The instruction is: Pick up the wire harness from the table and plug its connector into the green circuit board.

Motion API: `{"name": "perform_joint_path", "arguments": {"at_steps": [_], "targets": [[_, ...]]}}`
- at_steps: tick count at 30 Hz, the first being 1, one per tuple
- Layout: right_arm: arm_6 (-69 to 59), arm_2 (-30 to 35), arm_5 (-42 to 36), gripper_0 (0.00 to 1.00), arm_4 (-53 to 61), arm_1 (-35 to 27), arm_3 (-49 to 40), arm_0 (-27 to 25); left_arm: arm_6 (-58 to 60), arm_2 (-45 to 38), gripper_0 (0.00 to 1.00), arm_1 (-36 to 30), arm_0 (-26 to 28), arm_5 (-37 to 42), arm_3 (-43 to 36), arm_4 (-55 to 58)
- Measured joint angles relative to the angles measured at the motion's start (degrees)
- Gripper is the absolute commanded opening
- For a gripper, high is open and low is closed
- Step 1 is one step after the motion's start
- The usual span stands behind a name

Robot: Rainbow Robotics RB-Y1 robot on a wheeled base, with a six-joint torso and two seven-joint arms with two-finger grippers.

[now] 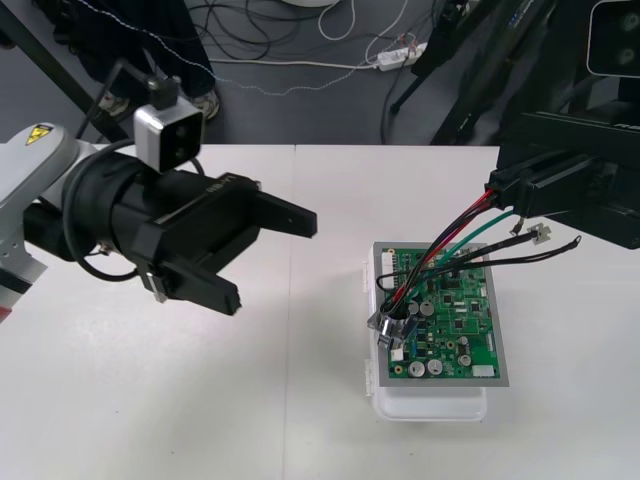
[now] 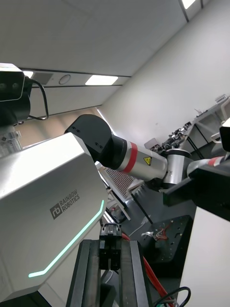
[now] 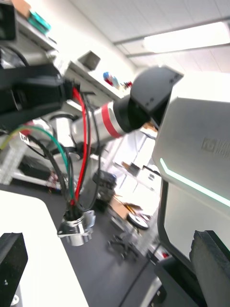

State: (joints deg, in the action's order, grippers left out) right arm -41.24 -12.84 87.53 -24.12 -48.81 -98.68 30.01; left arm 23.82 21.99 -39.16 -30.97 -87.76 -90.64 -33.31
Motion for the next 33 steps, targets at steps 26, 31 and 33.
{"name": "perform_joint_path", "arguments": {"at_steps": [26,31,33], "targets": [[5.4,5.9,-18.5,0.0,-5.6,-3.9,-12.0,-7.5,0.0,-9.8,1.0,5.1,16.9,13.3,-15.6,-2.9],[5.6,7.9,-19.9,0.0,-6.7,-3.9,-14.5,-9.4,0.0,-13.6,1.0,9.8,16.9,14.9,-15.6,-6.9],[6.6,9.0,-21.1,0.0,-8.3,-3.9,-16.1,-10.4,0.0,-13.9,1.0,10.4,16.9,15.6,-15.8,-7.4]]}}
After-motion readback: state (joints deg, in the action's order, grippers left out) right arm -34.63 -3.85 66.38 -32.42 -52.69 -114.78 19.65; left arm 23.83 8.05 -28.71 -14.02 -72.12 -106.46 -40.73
